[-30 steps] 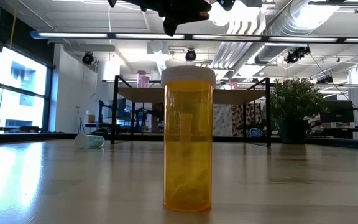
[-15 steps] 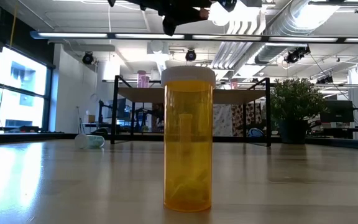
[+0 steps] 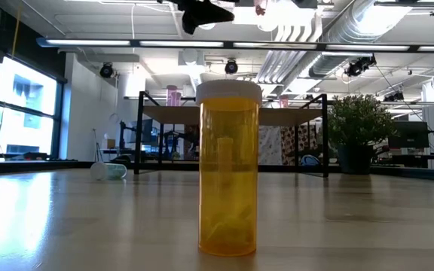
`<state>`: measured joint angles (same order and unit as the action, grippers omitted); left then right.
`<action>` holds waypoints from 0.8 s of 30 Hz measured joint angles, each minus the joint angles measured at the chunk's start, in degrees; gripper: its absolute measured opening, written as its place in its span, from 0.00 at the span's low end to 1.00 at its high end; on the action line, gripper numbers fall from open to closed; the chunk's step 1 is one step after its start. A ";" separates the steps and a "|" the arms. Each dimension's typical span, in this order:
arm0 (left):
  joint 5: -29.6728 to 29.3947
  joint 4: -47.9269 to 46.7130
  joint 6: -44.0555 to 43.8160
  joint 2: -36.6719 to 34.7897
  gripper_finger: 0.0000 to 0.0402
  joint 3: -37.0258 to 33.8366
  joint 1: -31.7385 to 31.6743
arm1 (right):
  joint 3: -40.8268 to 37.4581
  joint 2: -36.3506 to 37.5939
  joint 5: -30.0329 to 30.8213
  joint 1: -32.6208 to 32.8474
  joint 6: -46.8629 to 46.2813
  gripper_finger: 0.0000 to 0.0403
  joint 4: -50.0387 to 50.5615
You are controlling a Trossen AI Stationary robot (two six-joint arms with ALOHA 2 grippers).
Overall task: Pick and place medicine bottles onto shelf by color
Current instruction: Adjust the orange pill bottle
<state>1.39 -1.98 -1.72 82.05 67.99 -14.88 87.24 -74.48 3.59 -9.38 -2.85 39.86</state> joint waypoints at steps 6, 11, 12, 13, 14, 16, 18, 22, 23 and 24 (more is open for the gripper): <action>-0.17 -1.88 1.53 -3.69 0.59 0.00 -2.26 | 0.00 5.15 14.92 -0.01 0.26 0.27 0.27; -0.17 -4.04 2.45 -5.92 0.59 0.00 -4.22 | 0.00 8.89 27.33 -0.01 -1.88 0.27 4.43; -0.17 -4.46 2.58 -6.39 0.59 0.00 -4.64 | 0.00 9.39 29.84 -0.01 -3.58 0.27 6.64; -0.17 -4.68 2.88 -6.77 0.59 0.00 -5.01 | 0.00 9.64 31.97 -0.01 -5.52 0.27 9.48; -0.17 -5.05 3.33 -7.12 0.59 0.00 -5.38 | -0.04 9.66 33.95 -0.01 -7.59 0.27 12.24; -0.17 -5.64 4.48 -7.60 0.59 0.00 -5.97 | -2.10 10.05 36.39 -0.03 -11.18 0.27 14.03; -0.17 -6.04 5.38 -7.91 0.60 0.00 -6.59 | -5.86 11.01 36.92 -0.04 -14.13 0.27 13.33; -0.15 -6.10 5.49 -7.90 0.60 0.00 -7.72 | -15.01 13.91 36.86 -0.03 -16.88 0.27 6.50; -0.15 -6.15 5.50 -7.90 0.60 0.00 -7.96 | -17.28 14.69 36.67 -0.04 -17.41 0.27 4.32; -0.14 -6.21 5.48 -7.90 0.60 0.00 -8.13 | -19.46 15.36 36.28 -0.18 -17.70 0.27 2.00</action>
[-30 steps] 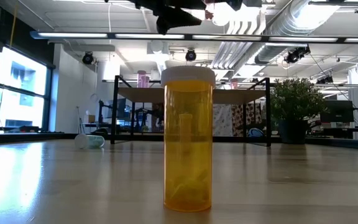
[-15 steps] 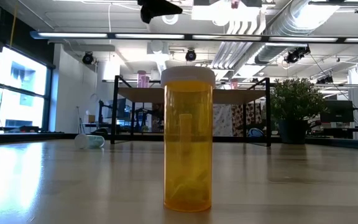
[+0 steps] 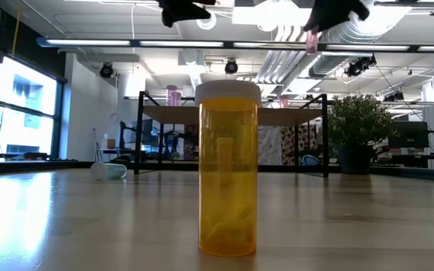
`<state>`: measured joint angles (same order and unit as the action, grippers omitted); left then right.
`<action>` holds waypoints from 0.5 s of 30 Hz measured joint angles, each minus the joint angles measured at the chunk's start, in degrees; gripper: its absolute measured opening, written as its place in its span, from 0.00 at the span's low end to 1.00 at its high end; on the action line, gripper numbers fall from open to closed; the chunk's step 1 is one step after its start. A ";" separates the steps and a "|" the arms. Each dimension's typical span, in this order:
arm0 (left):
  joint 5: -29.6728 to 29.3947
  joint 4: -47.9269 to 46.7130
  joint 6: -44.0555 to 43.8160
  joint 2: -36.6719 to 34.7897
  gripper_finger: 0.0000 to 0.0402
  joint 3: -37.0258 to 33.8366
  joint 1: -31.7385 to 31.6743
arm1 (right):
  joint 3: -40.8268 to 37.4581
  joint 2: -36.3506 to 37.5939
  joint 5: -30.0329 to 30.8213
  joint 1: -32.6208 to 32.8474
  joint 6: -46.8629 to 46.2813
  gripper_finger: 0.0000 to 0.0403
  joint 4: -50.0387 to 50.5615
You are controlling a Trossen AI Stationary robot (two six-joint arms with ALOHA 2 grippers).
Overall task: Pick and place medicine bottles onto shelf by color
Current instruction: Adjust the orange pill bottle
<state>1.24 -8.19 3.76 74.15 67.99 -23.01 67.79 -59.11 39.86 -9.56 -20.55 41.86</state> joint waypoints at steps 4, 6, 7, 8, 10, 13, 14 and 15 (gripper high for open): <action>-0.01 -0.51 -0.04 0.00 0.60 0.00 -0.36 | -8.55 1.85 -4.09 -1.97 0.01 0.27 -10.97; -0.01 -0.63 -0.06 0.00 0.60 0.00 -0.34 | -12.37 1.90 -5.68 -3.37 1.26 0.27 -16.11; 0.01 -0.63 -0.06 0.02 0.60 0.00 -0.34 | -14.09 1.77 -6.64 -4.09 2.18 0.27 -18.73; 0.01 -0.63 -0.06 0.02 0.60 0.00 -0.34 | -15.66 1.39 -7.77 -4.88 3.37 0.27 -21.56; 0.01 -0.63 -0.05 0.02 0.60 0.00 -0.32 | -18.44 0.46 -10.91 -6.58 6.09 0.27 -26.94; 0.01 -0.85 0.19 0.03 0.60 0.00 -0.32 | -21.07 -0.91 -13.47 -8.99 8.88 0.27 -31.96; 0.02 -1.06 0.61 0.02 0.60 0.00 -0.32 | -21.52 -1.27 -13.69 -9.78 9.09 0.27 -32.19; 0.01 -1.20 1.08 0.04 0.60 0.00 -0.32 | -21.81 -1.68 -14.26 -10.52 9.08 0.27 -32.28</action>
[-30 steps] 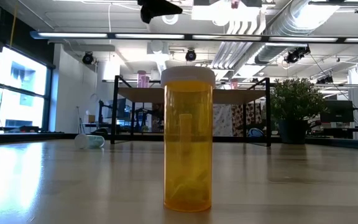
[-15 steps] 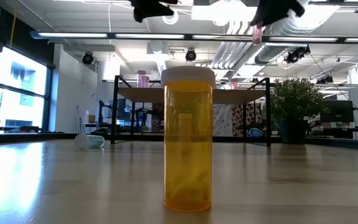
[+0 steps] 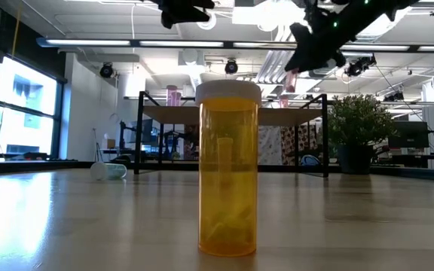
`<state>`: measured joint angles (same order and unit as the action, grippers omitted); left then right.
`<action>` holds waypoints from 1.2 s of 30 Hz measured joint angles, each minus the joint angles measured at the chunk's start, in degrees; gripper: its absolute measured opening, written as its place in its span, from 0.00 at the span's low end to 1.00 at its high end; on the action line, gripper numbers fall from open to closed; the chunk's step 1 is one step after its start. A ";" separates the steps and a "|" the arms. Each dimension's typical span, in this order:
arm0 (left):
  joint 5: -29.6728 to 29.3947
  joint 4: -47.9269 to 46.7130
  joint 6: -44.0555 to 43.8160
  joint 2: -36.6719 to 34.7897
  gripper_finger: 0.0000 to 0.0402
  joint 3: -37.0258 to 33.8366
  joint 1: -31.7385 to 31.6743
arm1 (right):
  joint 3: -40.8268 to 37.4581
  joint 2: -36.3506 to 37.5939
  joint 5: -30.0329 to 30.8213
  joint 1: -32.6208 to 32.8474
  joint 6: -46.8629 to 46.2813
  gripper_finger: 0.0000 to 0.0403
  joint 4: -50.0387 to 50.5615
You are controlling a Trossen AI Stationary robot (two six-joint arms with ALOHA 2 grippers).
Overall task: Pick and place medicine bottles onto shelf by color
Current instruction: Adjust the orange pill bottle
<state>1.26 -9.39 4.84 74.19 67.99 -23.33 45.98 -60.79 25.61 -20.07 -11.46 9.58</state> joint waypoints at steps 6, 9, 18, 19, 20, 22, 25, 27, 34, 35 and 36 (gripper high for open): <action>0.02 -0.33 0.33 0.00 0.60 0.00 0.00 | -0.02 -2.33 -7.31 -3.53 4.15 0.27 -3.07; 0.02 -0.37 0.33 0.00 0.60 0.00 0.00 | -0.02 -3.39 -7.97 -4.90 4.45 0.27 -3.01; 0.00 -1.68 0.34 0.02 0.60 0.00 0.00 | 1.29 -4.57 -9.91 -5.60 6.94 0.27 -1.11; 0.00 -1.78 0.33 0.02 0.60 0.00 0.00 | 2.18 -4.55 -9.76 -5.60 7.41 0.27 -0.30; 0.00 -1.81 0.33 0.02 0.60 0.00 0.00 | 3.09 -4.50 -9.58 -5.74 7.53 0.27 0.77; 0.00 -1.81 0.33 0.02 0.60 0.01 0.00 | 4.68 -4.50 -9.41 -6.33 7.67 0.27 3.74; 0.00 -1.80 0.33 0.02 0.60 0.02 0.00 | 5.38 -4.50 -9.45 -7.11 7.54 0.27 6.58; 0.00 -1.79 0.33 0.02 0.60 0.02 0.00 | 5.38 -4.50 -9.48 -7.05 7.23 0.27 8.26; 0.00 -1.79 -0.08 0.02 0.60 0.02 0.00 | 5.38 -5.47 -9.71 -6.93 6.45 0.27 8.43; 0.00 -1.79 -0.09 0.02 0.60 0.02 0.00 | 5.38 -6.05 -9.75 -6.91 6.20 0.27 8.31; 0.00 -1.79 -0.11 0.02 0.60 0.02 0.02 | 5.38 -6.81 -9.79 -6.91 5.97 0.27 8.34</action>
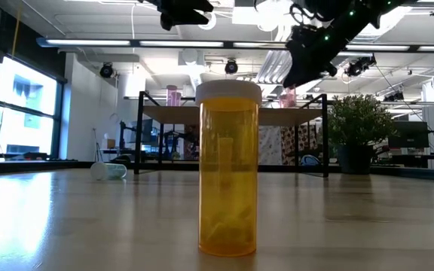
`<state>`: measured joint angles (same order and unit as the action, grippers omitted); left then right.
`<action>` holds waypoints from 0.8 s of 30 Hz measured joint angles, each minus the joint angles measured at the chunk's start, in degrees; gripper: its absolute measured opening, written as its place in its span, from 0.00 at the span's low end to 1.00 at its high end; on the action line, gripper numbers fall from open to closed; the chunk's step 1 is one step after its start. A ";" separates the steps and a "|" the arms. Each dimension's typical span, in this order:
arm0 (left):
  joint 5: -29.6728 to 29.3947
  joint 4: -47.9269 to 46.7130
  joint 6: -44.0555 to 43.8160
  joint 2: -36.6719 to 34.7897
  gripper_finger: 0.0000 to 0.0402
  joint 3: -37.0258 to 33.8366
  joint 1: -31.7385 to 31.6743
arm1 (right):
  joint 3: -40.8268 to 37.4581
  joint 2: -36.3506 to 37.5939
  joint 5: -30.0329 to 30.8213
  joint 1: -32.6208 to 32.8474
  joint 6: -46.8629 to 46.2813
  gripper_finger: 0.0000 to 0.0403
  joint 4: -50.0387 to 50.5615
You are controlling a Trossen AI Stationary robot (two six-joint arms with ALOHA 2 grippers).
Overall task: Pick and place medicine bottles onto shelf by color
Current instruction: Adjust the orange pill bottle
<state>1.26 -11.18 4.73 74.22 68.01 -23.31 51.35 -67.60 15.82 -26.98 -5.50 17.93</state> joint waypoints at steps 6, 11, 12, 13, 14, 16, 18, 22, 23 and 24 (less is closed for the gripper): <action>0.00 -0.20 0.01 0.00 0.60 0.00 -0.01 | 0.00 -2.91 -0.22 0.39 -0.02 0.27 -2.26; 0.00 -0.22 0.02 0.00 0.60 0.00 0.00 | 0.00 -3.03 -0.20 0.39 -0.43 0.27 -2.38; 0.00 -0.22 0.00 0.02 0.60 0.00 0.00 | 0.00 -3.03 -0.20 0.39 -0.69 0.27 -2.38; 0.00 -0.22 0.00 0.02 0.60 0.00 0.00 | 0.00 -3.03 -0.20 0.39 -0.88 0.27 -2.39; 0.00 -0.24 0.00 0.02 0.60 0.00 0.00 | 0.00 -3.02 -0.20 0.39 -0.93 0.27 -2.38; 0.00 -0.47 0.01 0.02 0.60 0.01 0.00 | 0.00 -3.03 -0.12 0.39 -0.99 0.27 -2.37; 0.00 -0.75 0.00 0.02 0.60 0.02 0.00 | 0.00 -3.03 0.37 0.39 -1.57 0.27 -2.29; 0.00 -1.07 0.00 0.02 0.60 0.02 -0.01 | 0.00 -2.95 0.76 0.35 -2.18 0.27 -1.49; 0.00 -1.07 0.00 0.02 0.60 0.02 0.00 | 0.00 -2.93 0.88 0.36 -2.59 0.27 -1.24; 0.00 -1.07 0.00 0.02 0.60 0.02 0.00 | 0.02 -2.92 0.98 0.35 -3.00 0.27 -1.03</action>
<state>1.26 -12.25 4.73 74.24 68.03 -23.31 51.37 -70.52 16.80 -26.63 -8.50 16.90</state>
